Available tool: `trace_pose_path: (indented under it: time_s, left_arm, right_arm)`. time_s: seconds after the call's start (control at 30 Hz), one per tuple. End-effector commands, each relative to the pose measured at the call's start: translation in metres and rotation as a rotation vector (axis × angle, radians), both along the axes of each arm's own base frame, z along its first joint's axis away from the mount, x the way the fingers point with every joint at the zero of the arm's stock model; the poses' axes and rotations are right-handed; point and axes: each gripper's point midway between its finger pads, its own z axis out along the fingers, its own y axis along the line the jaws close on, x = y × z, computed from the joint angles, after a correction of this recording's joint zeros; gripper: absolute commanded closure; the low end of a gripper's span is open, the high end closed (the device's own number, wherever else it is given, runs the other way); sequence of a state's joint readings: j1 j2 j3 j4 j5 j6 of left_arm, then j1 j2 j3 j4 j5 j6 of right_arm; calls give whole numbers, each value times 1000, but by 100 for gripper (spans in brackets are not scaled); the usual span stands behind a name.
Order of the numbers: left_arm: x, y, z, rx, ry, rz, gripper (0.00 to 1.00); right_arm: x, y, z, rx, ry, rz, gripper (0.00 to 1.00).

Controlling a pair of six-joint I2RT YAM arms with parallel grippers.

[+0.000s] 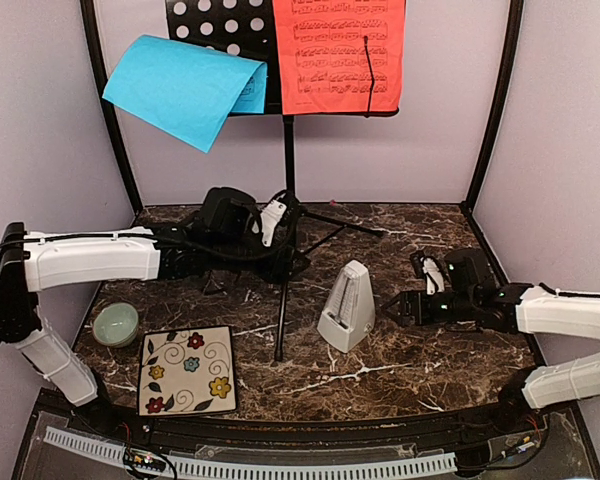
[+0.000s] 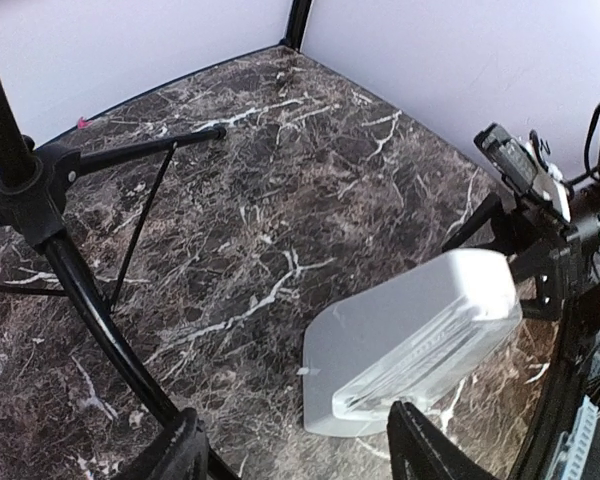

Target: Set up the instrument practice props

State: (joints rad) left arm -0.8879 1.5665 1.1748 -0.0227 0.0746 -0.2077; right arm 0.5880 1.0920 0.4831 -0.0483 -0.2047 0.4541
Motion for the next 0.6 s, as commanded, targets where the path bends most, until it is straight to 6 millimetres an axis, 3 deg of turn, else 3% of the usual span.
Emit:
trace_pose_path:
  time_s: [0.0,0.13,0.43,0.57]
  left_arm:
    - [-12,8,-40,206,-17,-90,46]
    - [-5,3,-56,251,-30,-101,57]
    - [16,-27,-73,277,-57,-101,60]
    - [10,-42,-86,283,-43,-142,61]
  right_arm:
    - [9,9,-4,40,-10,-2,12]
    - [14,12,-10,36,1,-9,15]
    - [22,15,-21,50,16,-42,20]
    - [28,19,-23,63,17,-54,21]
